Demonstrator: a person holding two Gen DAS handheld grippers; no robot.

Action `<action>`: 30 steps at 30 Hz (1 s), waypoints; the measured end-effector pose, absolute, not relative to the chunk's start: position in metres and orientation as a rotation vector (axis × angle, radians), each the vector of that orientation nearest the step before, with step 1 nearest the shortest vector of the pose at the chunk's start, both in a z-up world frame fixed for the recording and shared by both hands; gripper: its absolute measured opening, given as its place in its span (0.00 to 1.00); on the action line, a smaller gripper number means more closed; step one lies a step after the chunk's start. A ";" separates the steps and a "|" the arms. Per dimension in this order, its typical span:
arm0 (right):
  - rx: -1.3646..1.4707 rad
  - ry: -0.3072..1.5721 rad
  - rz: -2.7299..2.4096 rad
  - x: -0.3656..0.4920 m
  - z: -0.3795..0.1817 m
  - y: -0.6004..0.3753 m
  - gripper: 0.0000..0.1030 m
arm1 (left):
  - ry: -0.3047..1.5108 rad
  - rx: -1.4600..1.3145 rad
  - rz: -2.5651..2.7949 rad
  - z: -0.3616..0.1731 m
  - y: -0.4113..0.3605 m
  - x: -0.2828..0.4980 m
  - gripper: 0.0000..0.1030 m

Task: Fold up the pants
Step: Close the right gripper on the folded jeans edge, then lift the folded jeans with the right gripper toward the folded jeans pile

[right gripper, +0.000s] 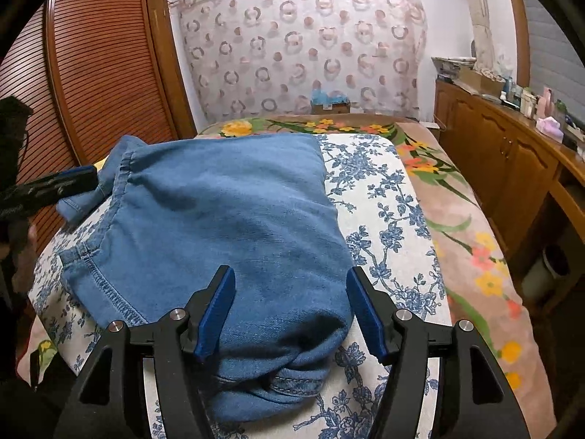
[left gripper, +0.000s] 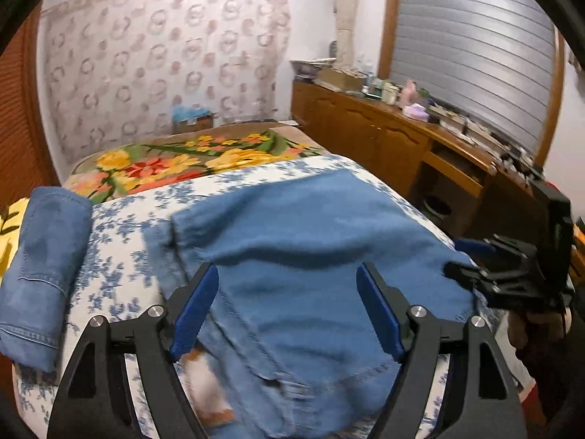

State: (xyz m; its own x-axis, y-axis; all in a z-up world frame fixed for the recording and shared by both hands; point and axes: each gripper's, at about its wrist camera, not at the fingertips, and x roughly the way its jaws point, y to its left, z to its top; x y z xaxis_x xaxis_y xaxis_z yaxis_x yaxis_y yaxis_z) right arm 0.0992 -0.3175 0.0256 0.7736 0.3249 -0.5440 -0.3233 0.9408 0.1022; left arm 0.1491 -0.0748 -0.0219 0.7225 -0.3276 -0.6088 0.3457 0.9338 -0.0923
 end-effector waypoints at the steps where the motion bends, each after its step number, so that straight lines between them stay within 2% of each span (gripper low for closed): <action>1: 0.004 0.589 0.348 0.100 0.025 -0.318 0.63 | 0.671 0.037 -0.379 -0.023 -0.081 0.145 0.76; 13: 0.052 0.661 0.368 0.119 0.002 -0.334 0.67 | 0.791 0.112 -0.352 -0.070 -0.104 0.133 0.76; 19: 0.086 0.690 0.405 0.124 0.000 -0.333 0.66 | 0.782 0.110 -0.345 -0.078 -0.099 0.129 0.76; 20: 0.096 0.693 0.421 0.124 0.000 -0.334 0.62 | 0.781 0.111 -0.345 -0.079 -0.099 0.128 0.76; 22: 0.131 0.704 0.474 0.126 0.000 -0.333 0.42 | 0.778 0.109 -0.346 -0.080 -0.098 0.128 0.76; 24: 0.126 0.700 0.494 0.124 0.003 -0.331 0.30 | 0.776 0.097 -0.349 -0.080 -0.096 0.127 0.76; 27: 0.100 0.665 0.493 0.119 0.013 -0.328 0.23 | 0.767 0.074 -0.347 -0.075 -0.086 0.123 0.76; 30: 0.106 0.598 0.515 0.110 0.033 -0.324 0.21 | 0.759 0.054 -0.314 -0.069 -0.069 0.117 0.76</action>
State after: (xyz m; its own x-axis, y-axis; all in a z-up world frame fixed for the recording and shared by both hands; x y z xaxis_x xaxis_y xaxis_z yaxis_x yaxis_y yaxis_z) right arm 0.1096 -0.3238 0.0334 0.7049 0.4923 -0.5106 -0.4320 0.8690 0.2413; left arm 0.1167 -0.0686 -0.0690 0.6816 -0.2601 -0.6840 0.2990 0.9521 -0.0642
